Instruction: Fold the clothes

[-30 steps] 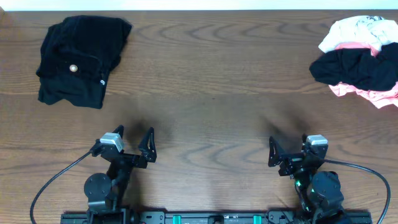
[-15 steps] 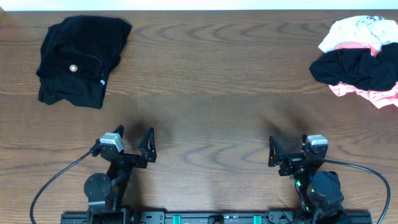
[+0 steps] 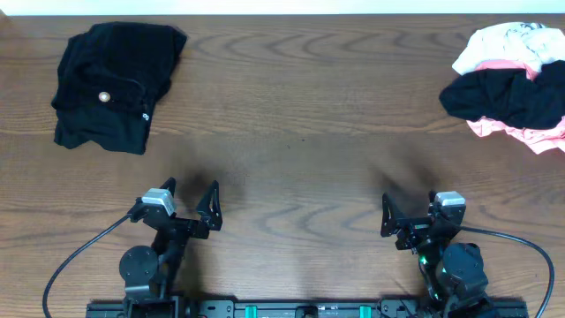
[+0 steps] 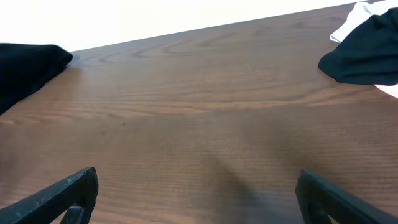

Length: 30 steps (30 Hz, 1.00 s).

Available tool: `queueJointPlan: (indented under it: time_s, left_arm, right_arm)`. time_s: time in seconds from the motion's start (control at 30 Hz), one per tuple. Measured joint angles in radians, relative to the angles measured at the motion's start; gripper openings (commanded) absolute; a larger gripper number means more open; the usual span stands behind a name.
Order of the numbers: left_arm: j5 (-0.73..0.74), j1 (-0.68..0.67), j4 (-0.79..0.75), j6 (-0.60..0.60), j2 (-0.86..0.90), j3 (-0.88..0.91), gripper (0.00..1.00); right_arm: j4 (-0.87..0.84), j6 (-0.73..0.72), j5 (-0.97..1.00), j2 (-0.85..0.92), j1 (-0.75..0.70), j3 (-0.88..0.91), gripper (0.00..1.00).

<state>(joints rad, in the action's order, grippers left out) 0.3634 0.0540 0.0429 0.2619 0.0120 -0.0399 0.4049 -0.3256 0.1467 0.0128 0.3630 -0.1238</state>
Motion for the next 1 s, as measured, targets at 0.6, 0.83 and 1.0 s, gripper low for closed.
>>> queueJointPlan:
  time_s: [0.6, 0.83, 1.0]
  left_arm:
    - [0.0, 0.0, 0.0, 0.0, 0.0, 0.0, 0.98]
    - [0.0, 0.0, 0.0, 0.0, 0.0, 0.0, 0.98]
    - [0.0, 0.0, 0.0, 0.0, 0.0, 0.0, 0.98]
  right_arm:
    - [-0.006, -0.009, -0.01, 0.0, 0.0, 0.0, 0.99]
    - [-0.006, -0.049, 0.058, 0.084, -0.044, -0.042, 0.99]
    - [-0.01, -0.022, 0.113, 0.278, -0.108, -0.19, 0.99]
